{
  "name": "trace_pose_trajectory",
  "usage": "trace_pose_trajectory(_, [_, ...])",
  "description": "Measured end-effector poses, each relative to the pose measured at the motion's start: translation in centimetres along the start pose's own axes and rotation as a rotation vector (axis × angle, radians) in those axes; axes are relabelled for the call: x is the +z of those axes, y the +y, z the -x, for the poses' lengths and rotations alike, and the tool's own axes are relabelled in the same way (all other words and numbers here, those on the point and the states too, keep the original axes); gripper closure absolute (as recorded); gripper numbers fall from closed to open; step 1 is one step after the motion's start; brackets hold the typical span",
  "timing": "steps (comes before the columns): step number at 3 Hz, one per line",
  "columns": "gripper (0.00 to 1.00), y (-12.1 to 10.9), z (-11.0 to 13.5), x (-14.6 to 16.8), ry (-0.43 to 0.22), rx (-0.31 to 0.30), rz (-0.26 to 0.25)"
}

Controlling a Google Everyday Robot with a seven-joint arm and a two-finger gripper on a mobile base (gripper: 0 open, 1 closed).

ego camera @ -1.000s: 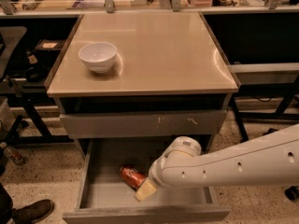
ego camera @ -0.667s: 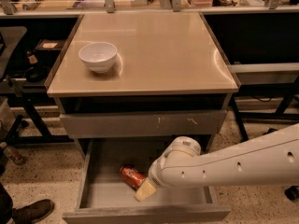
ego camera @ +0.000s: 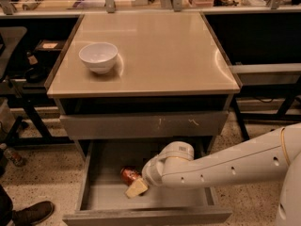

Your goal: Pick coke can from middle drawer and place on counter

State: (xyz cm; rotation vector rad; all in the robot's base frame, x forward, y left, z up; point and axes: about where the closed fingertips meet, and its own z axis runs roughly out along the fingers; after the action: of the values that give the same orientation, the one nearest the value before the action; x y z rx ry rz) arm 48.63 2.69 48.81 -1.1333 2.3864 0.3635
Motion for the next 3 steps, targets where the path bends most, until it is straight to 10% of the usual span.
trace_pose_trajectory(3, [0.0,0.9,1.4,4.3,-0.031,-0.051,0.013])
